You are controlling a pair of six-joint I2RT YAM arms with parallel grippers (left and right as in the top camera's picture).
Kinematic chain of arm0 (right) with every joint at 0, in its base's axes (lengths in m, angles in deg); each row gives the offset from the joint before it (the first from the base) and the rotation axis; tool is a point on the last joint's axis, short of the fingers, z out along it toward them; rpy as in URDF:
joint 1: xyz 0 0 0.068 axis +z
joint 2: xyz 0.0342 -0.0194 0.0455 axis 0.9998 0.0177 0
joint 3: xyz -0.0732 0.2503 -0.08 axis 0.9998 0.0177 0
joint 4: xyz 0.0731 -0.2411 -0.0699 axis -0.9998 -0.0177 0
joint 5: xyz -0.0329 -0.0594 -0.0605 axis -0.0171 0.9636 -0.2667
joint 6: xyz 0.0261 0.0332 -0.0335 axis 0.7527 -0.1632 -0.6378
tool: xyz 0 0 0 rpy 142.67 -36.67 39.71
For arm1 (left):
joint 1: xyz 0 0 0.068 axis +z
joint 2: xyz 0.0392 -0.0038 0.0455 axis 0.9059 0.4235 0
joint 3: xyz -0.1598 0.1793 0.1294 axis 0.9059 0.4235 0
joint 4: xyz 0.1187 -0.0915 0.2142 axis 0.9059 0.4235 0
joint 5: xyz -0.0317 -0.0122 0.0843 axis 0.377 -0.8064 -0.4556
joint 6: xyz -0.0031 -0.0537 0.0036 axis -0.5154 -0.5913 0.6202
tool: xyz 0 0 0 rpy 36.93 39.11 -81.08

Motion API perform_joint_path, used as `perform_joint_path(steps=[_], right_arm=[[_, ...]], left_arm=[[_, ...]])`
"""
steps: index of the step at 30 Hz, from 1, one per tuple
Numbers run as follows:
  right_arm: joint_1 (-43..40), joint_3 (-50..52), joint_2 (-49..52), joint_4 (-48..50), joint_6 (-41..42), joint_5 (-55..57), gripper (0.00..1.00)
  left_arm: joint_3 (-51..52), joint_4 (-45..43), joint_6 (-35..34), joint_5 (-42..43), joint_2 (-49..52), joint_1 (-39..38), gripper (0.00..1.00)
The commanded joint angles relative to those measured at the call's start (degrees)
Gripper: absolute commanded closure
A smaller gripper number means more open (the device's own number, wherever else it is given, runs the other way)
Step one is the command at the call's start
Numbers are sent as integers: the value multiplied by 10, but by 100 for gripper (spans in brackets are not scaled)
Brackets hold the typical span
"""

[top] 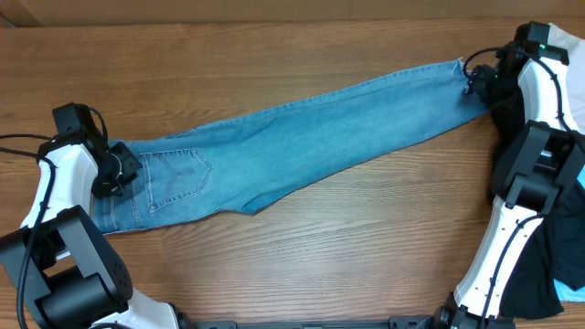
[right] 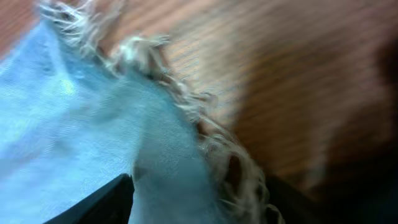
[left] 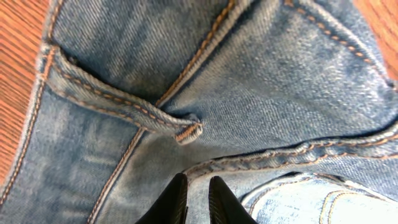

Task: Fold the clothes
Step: 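Stretch the hems up-right with the right gripper to tension the jeans, then pull the seat left with the left gripper, straightening the jeans horizontally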

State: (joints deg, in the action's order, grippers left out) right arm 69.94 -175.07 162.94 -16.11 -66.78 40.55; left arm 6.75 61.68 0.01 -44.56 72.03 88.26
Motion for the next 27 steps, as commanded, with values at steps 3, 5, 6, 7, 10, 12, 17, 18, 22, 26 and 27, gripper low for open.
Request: perform_joint_path(steps=[3, 5, 6, 7, 10, 12, 17, 18, 22, 26, 27], right_arm=[[8, -1, 26, 12, -34, -95, 34], [13, -1, 27, 16, -38, -95, 37], [14, -1, 27, 19, -38, -95, 39], [16, -1, 27, 23, -38, -95, 43], [20, -1, 27, 39, -40, -95, 46], [22, -1, 27, 43, -48, -95, 51], [23, -1, 27, 46, -48, -94, 91], [23, -1, 27, 46, -48, -94, 96], [18, -2, 26, 36, -48, -94, 96], [7, -5, 15, -9, -48, -84, 96], [5, -5, 9, -28, -47, -78, 96]], left_arm=[[5, -1, -9, -6, -1, -2, 83], [5, -1, -9, -6, -1, -2, 83], [5, -1, -9, -6, -1, -2, 83], [5, -1, -9, -6, -1, -2, 83], [5, -1, -9, -6, -1, -2, 83], [5, -1, -9, -6, -1, -2, 83], [5, -2, -9, -6, -1, -2, 83], [5, -2, -9, -6, -1, -2, 83], [4, -5, -8, -7, -1, -2, 83], [4, -11, -8, -7, -1, -1, 83], [4, -13, -8, -7, -1, -1, 83]])
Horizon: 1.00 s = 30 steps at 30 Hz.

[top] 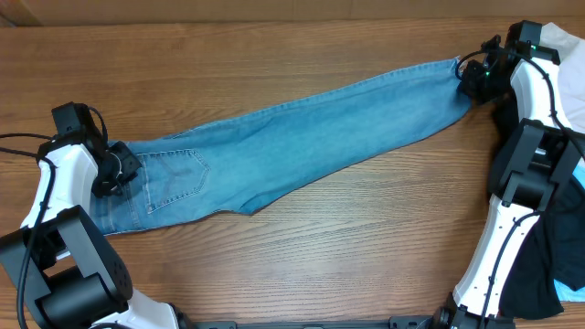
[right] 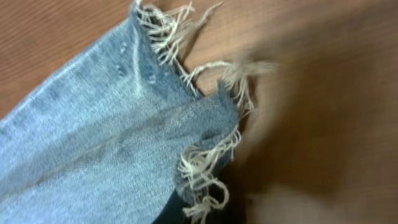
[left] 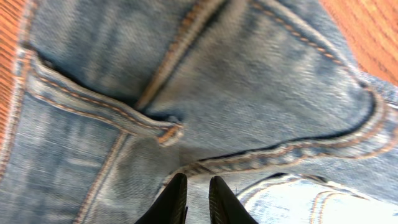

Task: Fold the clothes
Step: 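Pull the seat left with the left gripper, straightening the jeans horizontally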

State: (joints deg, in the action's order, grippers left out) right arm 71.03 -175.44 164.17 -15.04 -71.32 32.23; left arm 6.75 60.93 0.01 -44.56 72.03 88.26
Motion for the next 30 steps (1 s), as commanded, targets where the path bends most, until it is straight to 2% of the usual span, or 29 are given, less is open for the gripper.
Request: perform_joint_path(steps=[1, 6, 12, 15, 19, 26, 30], right_arm=[[-9, -1, -9, -60, 1, 14, 96], [-17, -1, -46, -162, 55, 98, 96], [-17, -1, -65, -257, 59, 108, 96], [-15, 0, -65, -267, 59, 107, 96], [-12, 0, -65, -261, 59, 108, 96], [-11, 0, -65, -248, 59, 107, 96], [-11, 0, -65, -241, 59, 107, 96]], left_arm=[[4, -10, -8, -7, -1, -1, 83], [4, -48, -8, -50, -1, 0, 84], [3, -115, -9, -44, -1, 23, 88], [3, -125, -9, -35, -1, 35, 89], [3, -97, 4, 3, -1, 40, 89], [4, 2, 17, 35, -1, 38, 89], [28, 2, 17, 45, -1, 36, 90]])
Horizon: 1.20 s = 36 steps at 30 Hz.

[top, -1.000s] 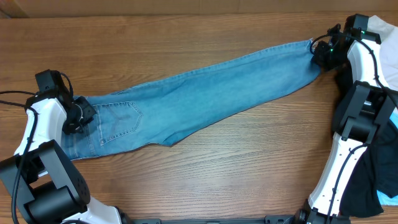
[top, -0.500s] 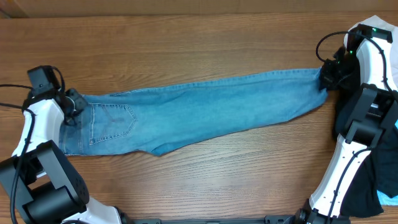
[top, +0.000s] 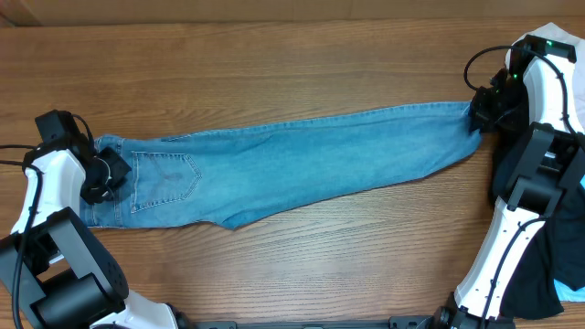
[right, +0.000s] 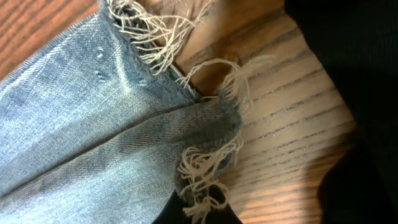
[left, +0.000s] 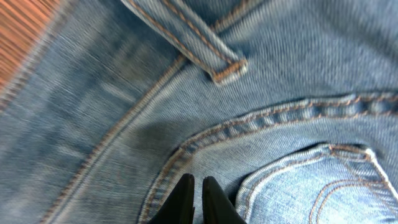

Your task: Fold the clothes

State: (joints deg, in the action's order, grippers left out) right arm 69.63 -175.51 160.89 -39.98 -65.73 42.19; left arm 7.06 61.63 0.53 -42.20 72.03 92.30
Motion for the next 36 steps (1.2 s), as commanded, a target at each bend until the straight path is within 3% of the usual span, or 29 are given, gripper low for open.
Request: perform_joint_path(steps=[1, 11, 21, 22, 24, 26, 36], right_arm=[[4, 1, -32, 10, 2, 7, 96], [12, 1, -32, 23, 2, 8, 96], [30, 1, -32, 51, 2, -1, 95], [32, 1, -32, 52, 2, -1, 91], [34, 1, -32, 56, 2, 3, 68], [34, 1, -32, 63, 3, 20, 59], [9, 1, -31, 100, -36, 37, 62]], left_arm=[[35, -17, 10, 22, 1, -5, 90], [52, -130, 8, -12, 101, 4, 91], [-163, -75, 21, 1, 176, 12, 93], [-176, -70, 21, 9, 176, 12, 94], [-200, -52, 21, 19, 176, 12, 94], [-205, -37, 21, 19, 176, 12, 94], [-205, 4, 23, 3, 183, 11, 93]])
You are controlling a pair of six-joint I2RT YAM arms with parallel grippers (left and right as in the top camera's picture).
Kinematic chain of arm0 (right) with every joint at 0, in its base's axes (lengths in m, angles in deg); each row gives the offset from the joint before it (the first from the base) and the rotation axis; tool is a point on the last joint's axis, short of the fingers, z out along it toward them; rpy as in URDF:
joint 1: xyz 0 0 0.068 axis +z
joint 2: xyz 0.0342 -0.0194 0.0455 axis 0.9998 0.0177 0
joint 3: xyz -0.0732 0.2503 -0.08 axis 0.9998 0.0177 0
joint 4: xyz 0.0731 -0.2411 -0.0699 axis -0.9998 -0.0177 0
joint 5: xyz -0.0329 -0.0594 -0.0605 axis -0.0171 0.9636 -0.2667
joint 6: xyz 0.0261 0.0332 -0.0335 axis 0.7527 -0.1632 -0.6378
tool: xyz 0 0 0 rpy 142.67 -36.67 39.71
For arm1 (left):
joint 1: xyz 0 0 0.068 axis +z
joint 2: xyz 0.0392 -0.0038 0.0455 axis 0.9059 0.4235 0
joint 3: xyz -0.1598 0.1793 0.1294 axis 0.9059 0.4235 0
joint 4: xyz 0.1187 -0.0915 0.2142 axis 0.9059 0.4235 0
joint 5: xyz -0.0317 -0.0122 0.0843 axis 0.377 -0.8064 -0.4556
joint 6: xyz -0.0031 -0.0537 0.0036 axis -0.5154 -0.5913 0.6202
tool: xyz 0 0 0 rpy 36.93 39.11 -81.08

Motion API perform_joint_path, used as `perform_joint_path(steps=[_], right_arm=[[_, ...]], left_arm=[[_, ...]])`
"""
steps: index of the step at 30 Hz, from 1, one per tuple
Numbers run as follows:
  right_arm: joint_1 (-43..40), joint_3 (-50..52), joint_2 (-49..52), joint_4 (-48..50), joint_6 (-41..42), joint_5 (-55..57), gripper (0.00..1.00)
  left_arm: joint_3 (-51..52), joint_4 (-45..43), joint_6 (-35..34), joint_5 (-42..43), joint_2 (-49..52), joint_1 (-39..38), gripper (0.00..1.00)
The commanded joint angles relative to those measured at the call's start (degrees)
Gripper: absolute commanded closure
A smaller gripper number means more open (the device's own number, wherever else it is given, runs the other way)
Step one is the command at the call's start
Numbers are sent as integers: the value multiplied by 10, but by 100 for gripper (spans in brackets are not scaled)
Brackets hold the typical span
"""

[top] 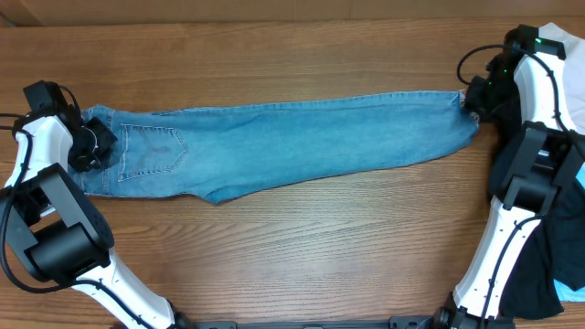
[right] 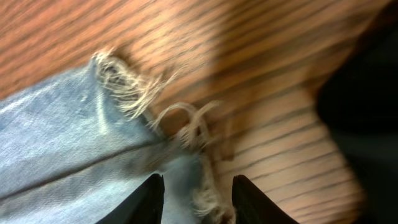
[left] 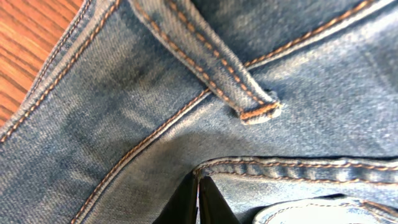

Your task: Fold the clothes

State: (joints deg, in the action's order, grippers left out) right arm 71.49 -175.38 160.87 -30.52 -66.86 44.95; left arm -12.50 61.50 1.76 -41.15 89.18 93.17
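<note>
A pair of light blue jeans (top: 283, 137) lies stretched nearly straight across the wooden table, waistband at the left, frayed leg hem (top: 464, 110) at the right. My left gripper (top: 87, 146) is shut on the denim beside the waistband, near a belt loop (left: 224, 81) and a pocket seam. My right gripper (top: 475, 96) is open over the frayed hem (right: 186, 134), its fingers (right: 152, 199) spread either side of the cloth edge.
Dark clothing (top: 548, 247) and a white item (top: 571, 55) sit at the table's right edge beside the right arm. Bare wood (top: 302, 247) lies in front of and behind the jeans.
The right gripper has opened and let go of the hem. The waistband end has moved further left and toward the far side with the left gripper; the jeans lie straighter.
The jeans first lay on a diagonal, the left gripper shut at the waist and the right at the frayed hem. Later both ends had shifted and the leg ran flatter. Now the jeans lie almost level and the right gripper is open.
</note>
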Motion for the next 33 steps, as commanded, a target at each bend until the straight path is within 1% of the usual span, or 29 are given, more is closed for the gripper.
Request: perform_joint_path(steps=[1, 5, 6, 7, 9, 12, 18, 21, 23, 33], right_arm=[[-9, 0, -31, 3, -26, 10, 64], [-9, 0, -31, -16, -28, 10, 66], [-9, 0, -31, -20, -28, 10, 69], [-9, 0, -31, -21, -28, 10, 74], [-9, 0, -31, -22, -28, 10, 88], [-9, 0, -31, -22, -28, -2, 96], [-9, -1, -36, -42, -43, -30, 96], [-9, -1, -37, -53, -43, -30, 83], [-9, -1, -37, -57, -43, -31, 77], [-9, -1, -43, -66, -48, -49, 77]], left_arm=[[-9, 5, 11, -7, 11, 2, 92], [-9, 5, 11, -7, 11, 2, 92], [-9, 5, 11, -7, 11, 2, 92], [-9, 5, 11, -8, 11, 2, 92], [-9, 5, 11, -8, 11, 2, 92], [-9, 5, 11, -8, 11, 2, 92], [-9, 5, 11, -8, 11, 2, 92], [-9, 5, 11, -8, 11, 2, 92], [-9, 4, 11, -8, 11, 2, 92], [-9, 3, 11, -8, 11, 2, 91]])
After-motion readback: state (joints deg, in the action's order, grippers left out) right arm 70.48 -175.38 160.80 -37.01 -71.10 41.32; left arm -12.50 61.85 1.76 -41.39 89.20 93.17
